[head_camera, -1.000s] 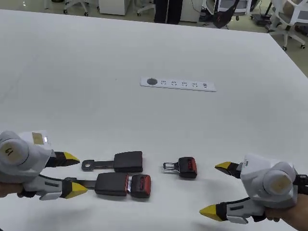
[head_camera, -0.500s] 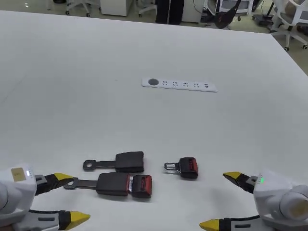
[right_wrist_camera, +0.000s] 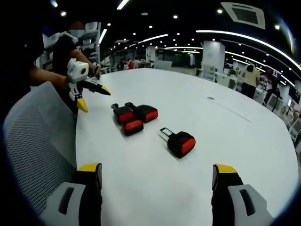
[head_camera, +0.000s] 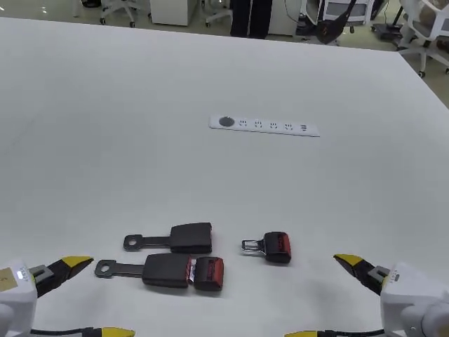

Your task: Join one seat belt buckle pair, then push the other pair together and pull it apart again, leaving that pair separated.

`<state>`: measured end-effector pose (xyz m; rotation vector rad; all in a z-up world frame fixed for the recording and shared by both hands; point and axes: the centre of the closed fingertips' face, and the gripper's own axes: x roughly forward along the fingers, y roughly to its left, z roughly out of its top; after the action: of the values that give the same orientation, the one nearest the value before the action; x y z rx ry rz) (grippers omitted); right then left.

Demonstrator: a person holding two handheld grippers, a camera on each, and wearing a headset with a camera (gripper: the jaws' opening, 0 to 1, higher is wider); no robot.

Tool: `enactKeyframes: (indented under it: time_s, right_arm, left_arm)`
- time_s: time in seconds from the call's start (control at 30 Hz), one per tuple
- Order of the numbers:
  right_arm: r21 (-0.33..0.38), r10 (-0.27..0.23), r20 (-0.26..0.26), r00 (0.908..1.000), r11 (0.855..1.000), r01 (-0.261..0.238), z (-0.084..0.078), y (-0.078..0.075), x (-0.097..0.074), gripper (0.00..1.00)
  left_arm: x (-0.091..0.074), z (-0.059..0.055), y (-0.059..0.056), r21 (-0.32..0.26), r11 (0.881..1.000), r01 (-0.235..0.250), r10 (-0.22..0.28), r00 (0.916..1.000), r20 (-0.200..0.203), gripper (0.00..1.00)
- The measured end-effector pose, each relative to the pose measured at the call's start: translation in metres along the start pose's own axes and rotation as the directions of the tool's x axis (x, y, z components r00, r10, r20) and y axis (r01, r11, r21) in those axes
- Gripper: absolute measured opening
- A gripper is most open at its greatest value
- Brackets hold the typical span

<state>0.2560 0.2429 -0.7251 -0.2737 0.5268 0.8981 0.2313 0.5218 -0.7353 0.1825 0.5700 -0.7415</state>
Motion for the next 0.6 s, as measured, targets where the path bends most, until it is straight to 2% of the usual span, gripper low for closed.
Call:
enactKeyframes:
  time_s: [0.1,0.13,0.23,0.37,0.6]
  right_arm:
    - [-0.001,0.0,0.011,0.9999,1.0,0.0,0.001,-0.001,0.002,0.99]
    - [-0.004,0.0,0.016,0.9999,1.0,0.0,0.002,-0.001,0.002,0.99]
    - [0.006,0.003,0.026,0.9997,1.0,-0.003,0.002,0.0,0.003,0.99]
    - [0.008,0.002,0.036,0.9994,1.0,-0.002,0.003,0.002,0.004,0.99]
    - [0.013,0.003,0.037,0.9993,1.0,-0.004,0.001,0.004,0.003,0.99]
  left_arm:
    - [0.0,0.0,0.008,-0.012,1.0,-0.018,0.018,0.9996,0.021,0.94]
    - [-0.001,0.006,0.005,-0.011,1.0,-0.025,0.026,0.9994,0.024,0.97]
    - [0.0,0.007,0.009,-0.014,0.999,-0.033,0.033,0.9992,0.024,1.0]
    - [0.001,0.011,0.011,-0.02,0.999,-0.035,0.036,0.9986,0.039,1.0]
    - [0.002,0.013,0.012,-0.016,0.999,-0.033,0.034,0.9987,0.039,1.0]
